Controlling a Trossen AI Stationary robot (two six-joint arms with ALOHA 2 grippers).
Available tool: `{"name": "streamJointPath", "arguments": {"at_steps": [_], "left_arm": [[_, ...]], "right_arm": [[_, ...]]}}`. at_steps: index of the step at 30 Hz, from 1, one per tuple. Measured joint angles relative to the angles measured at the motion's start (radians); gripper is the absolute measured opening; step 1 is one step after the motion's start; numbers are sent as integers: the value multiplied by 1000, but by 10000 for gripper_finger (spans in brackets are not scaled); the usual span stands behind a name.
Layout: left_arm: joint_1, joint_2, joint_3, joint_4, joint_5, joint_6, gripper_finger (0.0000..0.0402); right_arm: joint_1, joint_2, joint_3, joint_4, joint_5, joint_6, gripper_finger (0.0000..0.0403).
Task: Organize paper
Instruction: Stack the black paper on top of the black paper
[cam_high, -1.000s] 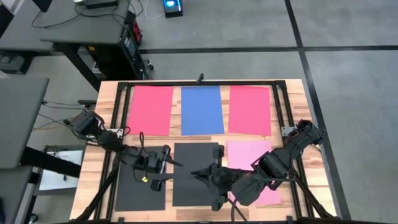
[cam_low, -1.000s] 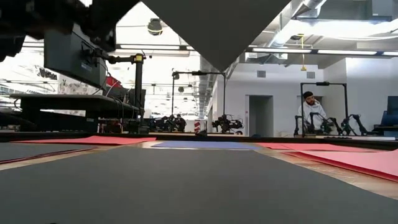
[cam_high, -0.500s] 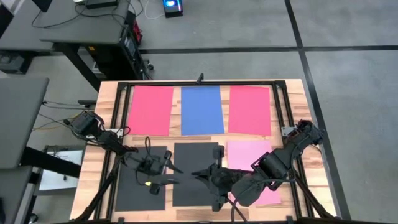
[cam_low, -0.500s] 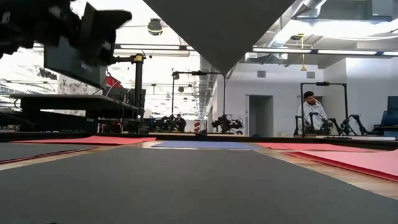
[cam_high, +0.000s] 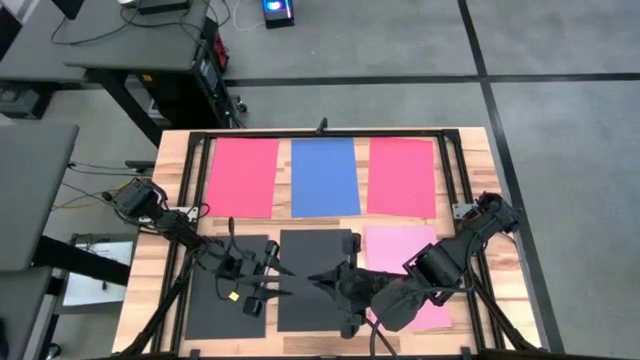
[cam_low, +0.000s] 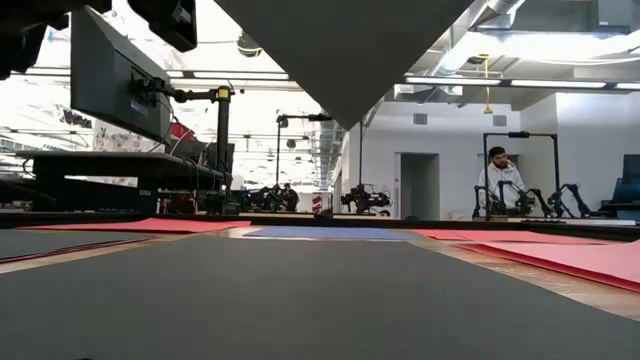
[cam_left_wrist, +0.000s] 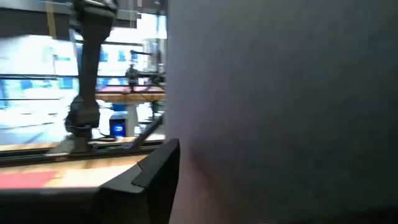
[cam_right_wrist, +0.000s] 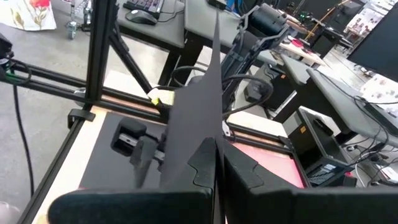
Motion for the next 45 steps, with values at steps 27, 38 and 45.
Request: {"name": "streamJointPath", "arguments": {"at_steps": [27, 38, 45], "left_arm": [[-119, -475, -1, -566, -237, 17, 0], [-120, -560, -1, -732, -228, -67, 0], [-120, -560, -1, -721, -213, -105, 0]], "right_arm": [[-24, 0, -114, 25, -199, 154, 0], [-74, -200, -572, 441, -238, 155, 0], [-111, -434, -1032, 860, -208, 238, 0]]}}
